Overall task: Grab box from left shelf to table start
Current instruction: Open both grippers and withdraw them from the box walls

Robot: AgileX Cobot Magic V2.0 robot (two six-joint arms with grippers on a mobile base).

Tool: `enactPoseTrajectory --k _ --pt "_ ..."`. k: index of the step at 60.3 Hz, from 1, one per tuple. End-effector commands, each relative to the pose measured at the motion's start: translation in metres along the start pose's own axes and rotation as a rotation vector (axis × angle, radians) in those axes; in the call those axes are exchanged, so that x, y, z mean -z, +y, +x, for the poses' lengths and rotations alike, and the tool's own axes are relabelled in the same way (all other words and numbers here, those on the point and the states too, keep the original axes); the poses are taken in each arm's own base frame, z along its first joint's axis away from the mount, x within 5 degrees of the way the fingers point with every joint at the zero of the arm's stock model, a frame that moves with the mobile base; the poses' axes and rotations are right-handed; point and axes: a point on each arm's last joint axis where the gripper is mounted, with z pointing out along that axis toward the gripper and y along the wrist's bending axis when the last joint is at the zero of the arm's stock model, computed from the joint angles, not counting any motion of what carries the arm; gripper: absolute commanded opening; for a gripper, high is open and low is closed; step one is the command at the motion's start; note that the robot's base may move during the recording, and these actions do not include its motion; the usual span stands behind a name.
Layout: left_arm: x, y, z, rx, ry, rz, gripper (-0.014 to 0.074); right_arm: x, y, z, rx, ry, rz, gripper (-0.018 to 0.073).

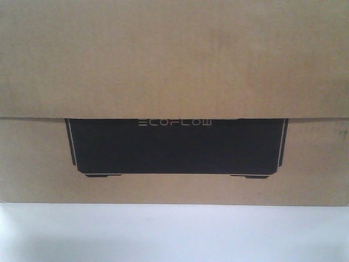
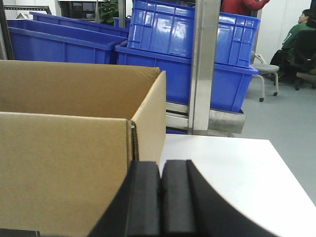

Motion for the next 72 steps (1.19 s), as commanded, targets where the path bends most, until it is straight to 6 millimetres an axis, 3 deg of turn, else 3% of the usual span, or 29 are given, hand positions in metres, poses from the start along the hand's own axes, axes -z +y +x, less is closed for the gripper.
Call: enactPoseTrajectory --k 1,11,18,42,72 --pt "0.0 -0.002 -0.015 0.012 -0.103 0.027 -0.0078 0.0 0.0 -0.015 0.016 -0.095 -0.001 0.0018" --pt "-0.002 -0.004 -0.002 0.038 -0.08 0.047 -0.0078 0.0 0.0 -0.015 0.016 -0.096 -0.001 0.0018" --pt "-0.004 -0.009 0.02 -0.095 -0.057 0.077 -0.0078 0.0 0.0 -0.015 0.016 -0.096 -0.001 0.0018" --pt "-0.014 0.002 0.09 -0.045 -0.052 -0.125 -0.0078 0.0 0.0 -0.015 0.016 -0.096 -0.001 0.0018" --pt "-0.014 0.002 0.093 -0.058 -0.011 -0.124 -0.0078 0.0 0.0 -0.015 0.016 -0.095 -0.001 0.0018"
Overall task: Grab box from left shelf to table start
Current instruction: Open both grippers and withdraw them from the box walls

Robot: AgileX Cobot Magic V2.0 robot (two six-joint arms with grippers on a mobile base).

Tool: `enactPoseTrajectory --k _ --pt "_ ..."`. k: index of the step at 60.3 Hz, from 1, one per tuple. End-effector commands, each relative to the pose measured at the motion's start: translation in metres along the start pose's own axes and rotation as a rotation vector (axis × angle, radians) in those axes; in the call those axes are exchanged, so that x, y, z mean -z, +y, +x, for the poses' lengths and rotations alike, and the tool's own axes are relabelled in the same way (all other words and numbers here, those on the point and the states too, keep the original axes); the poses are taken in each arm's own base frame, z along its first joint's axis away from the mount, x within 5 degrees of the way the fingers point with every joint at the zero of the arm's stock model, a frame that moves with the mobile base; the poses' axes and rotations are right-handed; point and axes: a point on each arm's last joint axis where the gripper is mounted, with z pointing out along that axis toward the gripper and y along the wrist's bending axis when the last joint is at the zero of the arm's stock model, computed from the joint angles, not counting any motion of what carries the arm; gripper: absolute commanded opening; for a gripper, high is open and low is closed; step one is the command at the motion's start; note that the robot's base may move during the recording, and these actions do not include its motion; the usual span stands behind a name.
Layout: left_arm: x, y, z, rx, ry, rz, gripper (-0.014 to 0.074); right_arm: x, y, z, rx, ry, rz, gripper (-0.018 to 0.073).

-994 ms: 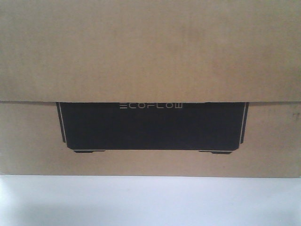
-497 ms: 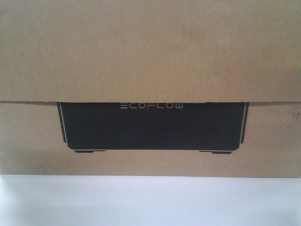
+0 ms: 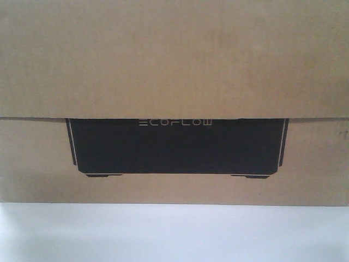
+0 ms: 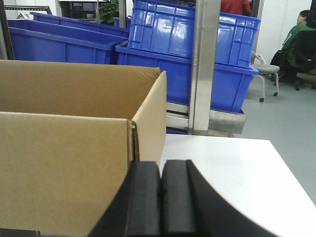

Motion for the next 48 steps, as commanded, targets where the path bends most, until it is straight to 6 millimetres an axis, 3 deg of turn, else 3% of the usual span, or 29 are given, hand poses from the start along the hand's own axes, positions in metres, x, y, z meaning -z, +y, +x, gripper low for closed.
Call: enactPoseTrajectory --k 1,30,41,48 --pt "0.0 0.001 0.001 0.007 -0.069 -0.014 -0.0078 0.0 0.0 -0.015 0.015 -0.095 -0.001 0.0018" --pt "0.0 0.001 0.001 0.007 -0.069 -0.014 -0.0078 0.0 0.0 -0.015 0.014 -0.096 -0.001 0.0018" --pt "0.0 0.001 0.001 0.007 -0.069 -0.014 -0.0078 -0.001 0.0 -0.005 0.015 -0.069 0.002 0.0018" --pt "0.0 0.001 0.001 0.007 -0.069 -0.014 -0.0078 -0.002 -0.003 0.015 0.009 -0.095 0.031 0.0018"
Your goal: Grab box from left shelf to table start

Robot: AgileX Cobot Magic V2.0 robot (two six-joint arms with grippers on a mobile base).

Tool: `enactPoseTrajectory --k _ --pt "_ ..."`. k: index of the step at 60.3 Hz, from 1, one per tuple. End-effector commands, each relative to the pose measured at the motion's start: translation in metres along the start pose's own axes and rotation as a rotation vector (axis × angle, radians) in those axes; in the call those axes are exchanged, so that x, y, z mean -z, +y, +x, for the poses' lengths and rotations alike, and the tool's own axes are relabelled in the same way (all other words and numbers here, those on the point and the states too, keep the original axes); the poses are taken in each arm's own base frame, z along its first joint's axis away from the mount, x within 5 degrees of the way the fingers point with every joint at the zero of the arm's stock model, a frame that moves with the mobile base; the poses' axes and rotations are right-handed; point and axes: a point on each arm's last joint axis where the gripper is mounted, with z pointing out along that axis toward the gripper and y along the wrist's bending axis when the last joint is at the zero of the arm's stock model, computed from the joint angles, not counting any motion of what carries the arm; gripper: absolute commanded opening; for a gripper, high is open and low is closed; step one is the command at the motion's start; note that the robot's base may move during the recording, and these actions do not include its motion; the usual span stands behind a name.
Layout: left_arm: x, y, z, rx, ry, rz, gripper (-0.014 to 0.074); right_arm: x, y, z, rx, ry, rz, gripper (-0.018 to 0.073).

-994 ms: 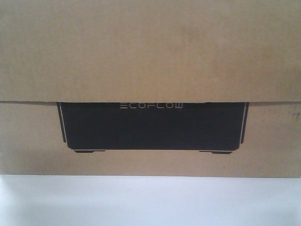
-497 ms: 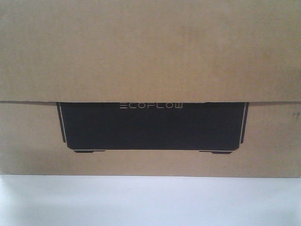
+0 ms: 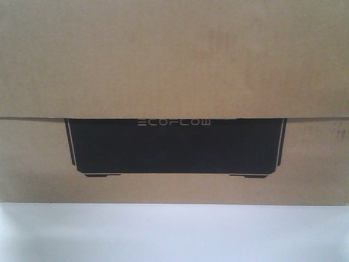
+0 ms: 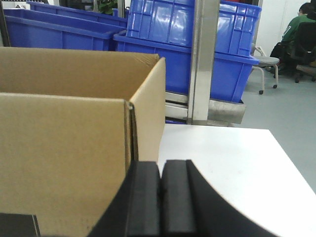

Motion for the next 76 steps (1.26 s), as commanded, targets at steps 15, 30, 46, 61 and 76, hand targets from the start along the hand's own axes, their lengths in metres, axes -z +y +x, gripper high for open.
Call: enactPoseTrajectory --k 15,30,46,61,76 --pt "0.0 0.001 0.001 0.007 -0.067 -0.014 -0.0078 -0.002 -0.006 0.034 -0.028 -0.177 0.064 0.0018" --pt "0.0 0.001 0.001 0.007 -0.067 -0.014 -0.0078 -0.002 -0.006 0.037 -0.043 -0.189 0.063 0.0018" --pt "0.0 0.001 0.001 0.007 -0.067 -0.014 -0.0078 -0.002 -0.006 0.037 -0.043 -0.189 0.063 0.0018" --pt "0.0 0.001 0.001 0.007 -0.067 -0.014 -0.0078 -0.002 -0.006 0.037 -0.043 -0.189 0.063 0.0018" --pt "0.0 0.001 0.001 0.007 -0.067 -0.014 -0.0078 -0.002 -0.006 0.037 -0.043 -0.189 0.063 0.0018"
